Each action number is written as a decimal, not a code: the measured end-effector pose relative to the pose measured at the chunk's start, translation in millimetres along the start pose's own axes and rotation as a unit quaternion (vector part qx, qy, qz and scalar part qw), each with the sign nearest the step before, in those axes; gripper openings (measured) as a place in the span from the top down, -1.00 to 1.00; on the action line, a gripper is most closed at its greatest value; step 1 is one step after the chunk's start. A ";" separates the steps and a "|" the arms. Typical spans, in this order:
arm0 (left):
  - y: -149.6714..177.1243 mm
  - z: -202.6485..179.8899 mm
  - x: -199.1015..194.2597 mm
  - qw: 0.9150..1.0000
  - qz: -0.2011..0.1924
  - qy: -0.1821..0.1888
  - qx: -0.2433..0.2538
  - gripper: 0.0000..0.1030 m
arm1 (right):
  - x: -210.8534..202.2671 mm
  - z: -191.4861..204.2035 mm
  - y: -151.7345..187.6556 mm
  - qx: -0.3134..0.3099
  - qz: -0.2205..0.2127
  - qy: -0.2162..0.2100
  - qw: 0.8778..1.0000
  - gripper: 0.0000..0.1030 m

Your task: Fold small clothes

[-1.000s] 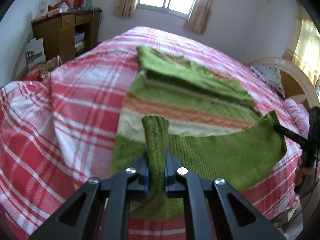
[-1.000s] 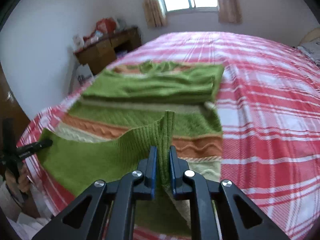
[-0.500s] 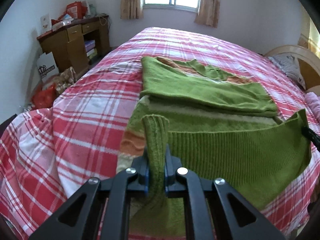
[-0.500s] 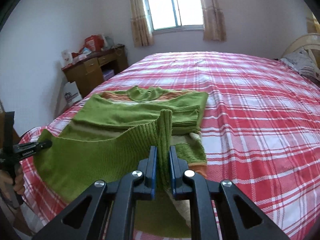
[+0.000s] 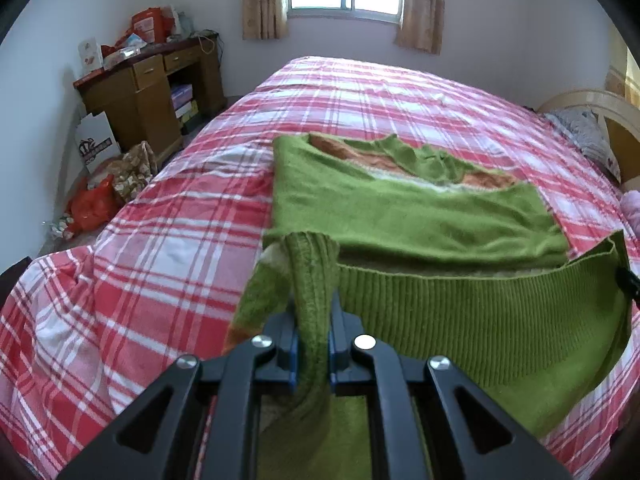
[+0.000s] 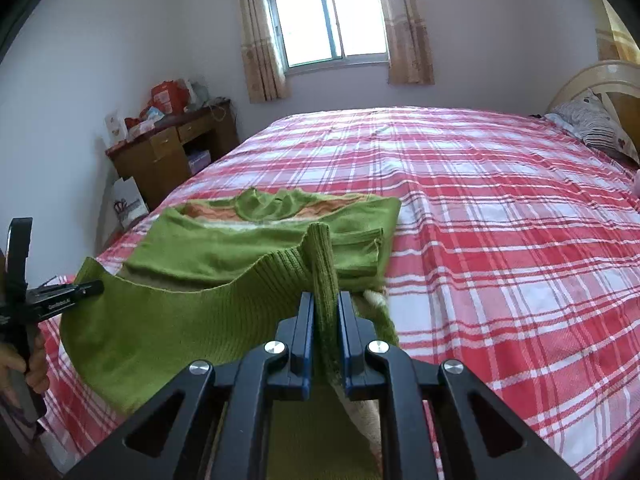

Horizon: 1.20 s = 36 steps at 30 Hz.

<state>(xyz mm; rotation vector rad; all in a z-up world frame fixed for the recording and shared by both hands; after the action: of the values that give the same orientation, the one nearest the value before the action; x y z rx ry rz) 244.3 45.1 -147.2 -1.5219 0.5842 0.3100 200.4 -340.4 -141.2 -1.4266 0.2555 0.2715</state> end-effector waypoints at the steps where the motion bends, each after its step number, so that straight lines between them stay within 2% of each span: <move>1: -2.5 -0.3 2.0 1.000 -0.001 0.000 -0.002 0.80 | 1.4 -0.3 -1.8 0.000 -0.001 0.001 1.000 0.80; 15: -14.9 0.6 33.5 0.999 0.005 0.003 -0.035 0.80 | 26.2 -6.7 -9.5 -0.001 -0.002 0.016 1.000 0.80; 24: -35.1 -2.6 55.9 0.999 -0.002 -0.001 -0.039 0.80 | 49.1 -10.0 -28.1 -0.001 -0.013 0.021 1.000 0.81; 36: -60.6 -3.6 89.4 0.999 0.001 -0.005 -0.048 0.80 | 91.8 -19.6 -37.1 0.015 0.002 0.027 1.000 0.81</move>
<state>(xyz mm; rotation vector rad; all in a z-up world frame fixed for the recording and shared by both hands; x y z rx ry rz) 350.3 23.9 -144.0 -1.6118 0.5704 0.3520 299.1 -361.5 -139.6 -1.4058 0.3048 0.2328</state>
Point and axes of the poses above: each gripper's, at about its wrist camera, not at the fingertips, and x roughly the way its jaws point, z to its left, y to its underside, the point moved 10 cm from there along x, roughly the way its jaws point, and after that the axes turned 15 degrees about -z, right-handed, at the moved point
